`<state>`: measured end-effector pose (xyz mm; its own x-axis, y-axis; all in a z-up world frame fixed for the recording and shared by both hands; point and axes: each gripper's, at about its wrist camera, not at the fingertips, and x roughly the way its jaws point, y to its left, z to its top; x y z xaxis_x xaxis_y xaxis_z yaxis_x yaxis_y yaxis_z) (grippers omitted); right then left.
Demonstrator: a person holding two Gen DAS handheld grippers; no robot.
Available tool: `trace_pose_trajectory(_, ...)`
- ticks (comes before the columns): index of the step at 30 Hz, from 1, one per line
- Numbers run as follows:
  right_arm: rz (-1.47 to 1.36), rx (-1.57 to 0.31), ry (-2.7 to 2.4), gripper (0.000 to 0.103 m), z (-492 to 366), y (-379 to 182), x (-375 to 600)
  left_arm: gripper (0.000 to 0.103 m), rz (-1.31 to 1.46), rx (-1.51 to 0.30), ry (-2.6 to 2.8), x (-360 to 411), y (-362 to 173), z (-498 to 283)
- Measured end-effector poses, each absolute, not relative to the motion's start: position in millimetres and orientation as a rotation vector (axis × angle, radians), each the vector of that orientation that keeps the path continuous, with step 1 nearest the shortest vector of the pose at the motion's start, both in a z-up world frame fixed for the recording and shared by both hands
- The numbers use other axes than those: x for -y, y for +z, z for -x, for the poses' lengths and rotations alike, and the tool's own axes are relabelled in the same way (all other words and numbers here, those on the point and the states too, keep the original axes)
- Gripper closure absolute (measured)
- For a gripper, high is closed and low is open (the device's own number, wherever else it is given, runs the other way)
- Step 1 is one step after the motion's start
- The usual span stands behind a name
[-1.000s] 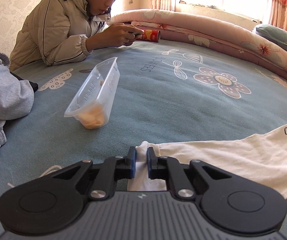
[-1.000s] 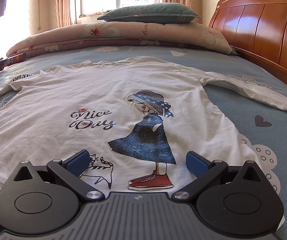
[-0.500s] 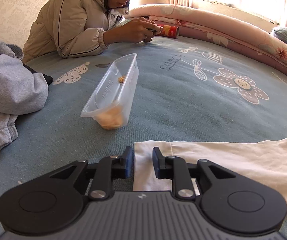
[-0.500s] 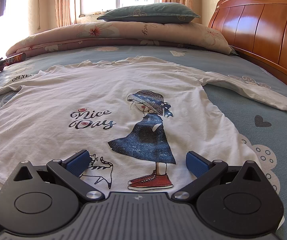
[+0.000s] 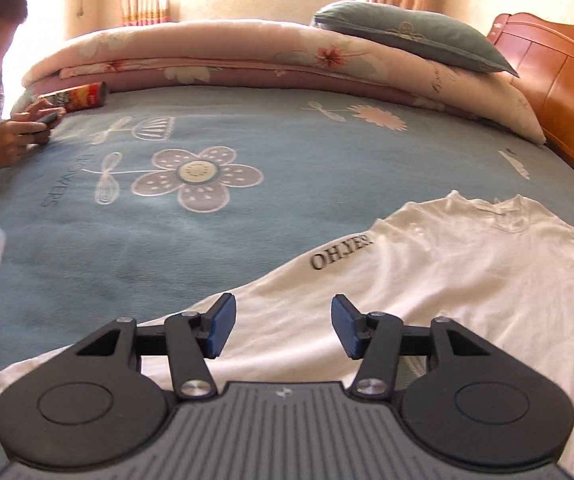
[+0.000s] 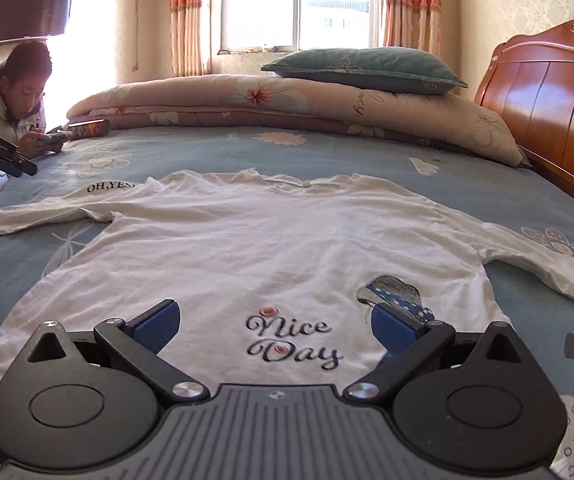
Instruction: Fold clothes
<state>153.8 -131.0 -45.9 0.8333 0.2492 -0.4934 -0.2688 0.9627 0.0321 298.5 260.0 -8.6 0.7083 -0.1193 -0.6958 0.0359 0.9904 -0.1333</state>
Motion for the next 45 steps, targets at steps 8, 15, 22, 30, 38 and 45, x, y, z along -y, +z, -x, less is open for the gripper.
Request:
trace_pose_trajectory(8, -0.008, -0.484, 0.410, 0.000, -189, -55, 91, 0.050, 0.231, -0.912, -0.039, -224, -63, -366)
trace_pose_trajectory(15, -0.060, -0.528, 0.433, 0.000, -198, -76, 93, 0.038, 0.071, -0.819, 0.113, -214, -78, -399)
trace_pose_trajectory(22, -0.080, -0.507, 0.506, 0.000, -197, -74, 103, 0.041, 0.117, -0.814, 0.154, -209, -53, -398)
trace_pose_trajectory(30, -0.110, -0.472, 0.522, 0.000, -186, -72, 115, 0.034, 0.143, -0.900, 0.050, -159, -68, -407)
trace_pose_trajectory(38, -0.161, -0.501, 0.522, 0.000, -188, -76, 123, 0.027, 0.063, -0.860, 0.234, -159, -72, -445)
trace_pose_trajectory(45, -0.191, -0.531, 0.507, 0.000, -192, -80, 127, 0.025, 0.116, -0.836, 0.048, -115, -56, -425)
